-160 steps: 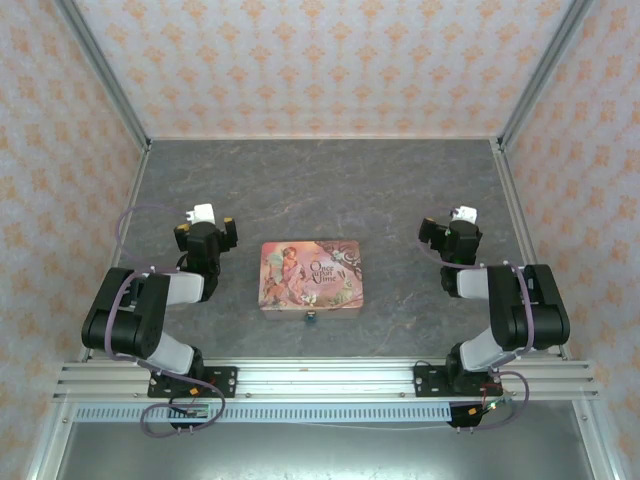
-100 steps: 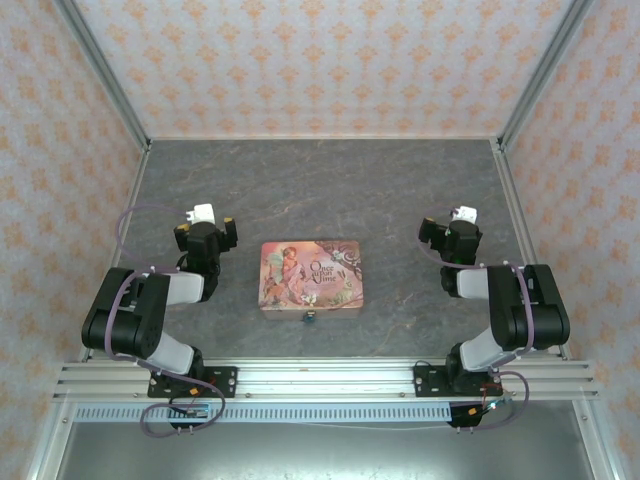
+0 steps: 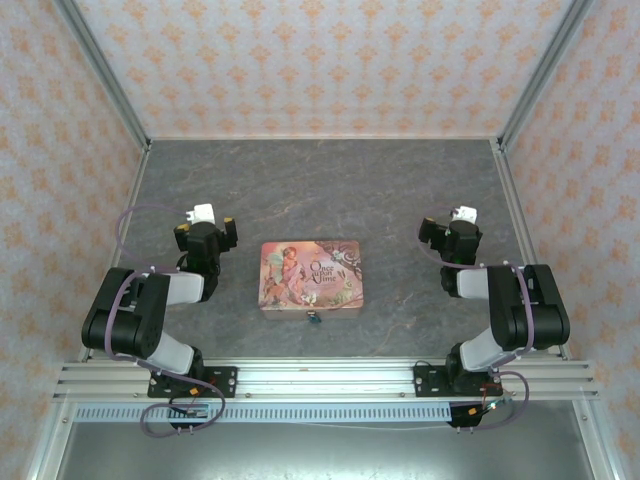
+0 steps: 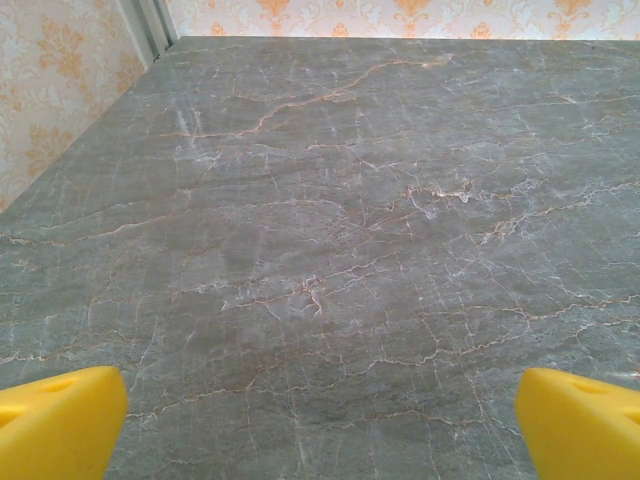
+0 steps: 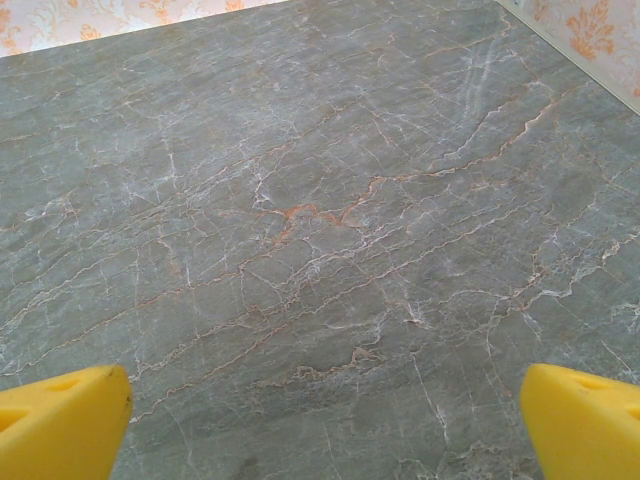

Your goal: Unlock a padlock with a key

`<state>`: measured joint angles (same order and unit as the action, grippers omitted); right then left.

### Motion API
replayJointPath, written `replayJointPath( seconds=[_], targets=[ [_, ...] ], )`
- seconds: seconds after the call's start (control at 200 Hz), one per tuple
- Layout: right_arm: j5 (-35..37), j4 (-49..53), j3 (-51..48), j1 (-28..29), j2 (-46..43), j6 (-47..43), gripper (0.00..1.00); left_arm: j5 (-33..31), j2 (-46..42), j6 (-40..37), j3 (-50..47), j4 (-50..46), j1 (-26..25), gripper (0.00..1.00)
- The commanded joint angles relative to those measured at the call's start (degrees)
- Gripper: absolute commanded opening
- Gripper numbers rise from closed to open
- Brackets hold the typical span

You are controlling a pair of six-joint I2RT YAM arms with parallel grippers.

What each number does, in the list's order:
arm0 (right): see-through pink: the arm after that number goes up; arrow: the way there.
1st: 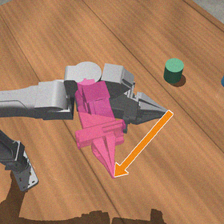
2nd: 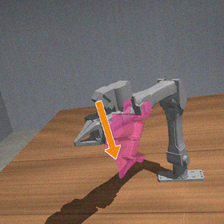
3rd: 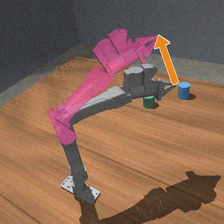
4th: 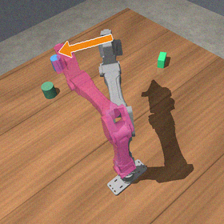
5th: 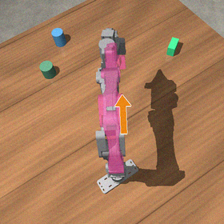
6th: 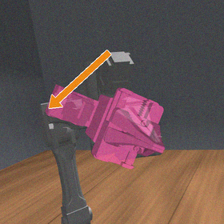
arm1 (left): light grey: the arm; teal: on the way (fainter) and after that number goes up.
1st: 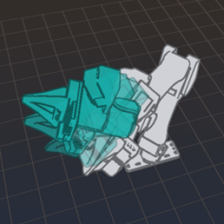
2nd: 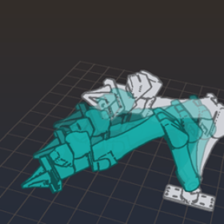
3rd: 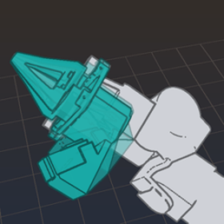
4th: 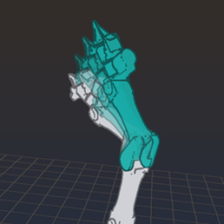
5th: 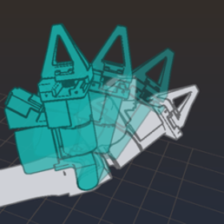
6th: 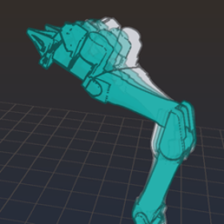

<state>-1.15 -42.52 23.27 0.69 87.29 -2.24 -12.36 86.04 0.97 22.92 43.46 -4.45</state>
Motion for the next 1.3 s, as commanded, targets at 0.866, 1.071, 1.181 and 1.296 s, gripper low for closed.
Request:
replayJointPath(
  seconds=[0.866,1.071,1.181,1.296],
  targets=[
    [-8.13,75.28,26.76,9.06,-17.23,16.27,0.87,4.5,-18.06,27.8,18.62,-36.06,-17.11,1.0],
    [-10.06,85.11,26.01,16.6,-14.39,20.68,0.74,3.81,-9.75,28.48,25.01,-34.38,-24.65,1.0],
    [-10.64,87.61,25.5,20.54,-12.51,22.32,0.67,4.77,-6.22,28.74,27.79,-33.61,-26.25,1.0],
    [-11.02,89.05,24.13,22.88,-11.13,23.2,0.6,5.02,-4.04,29.33,29.4,-33.66,-26.94,1.0]
  ],
)
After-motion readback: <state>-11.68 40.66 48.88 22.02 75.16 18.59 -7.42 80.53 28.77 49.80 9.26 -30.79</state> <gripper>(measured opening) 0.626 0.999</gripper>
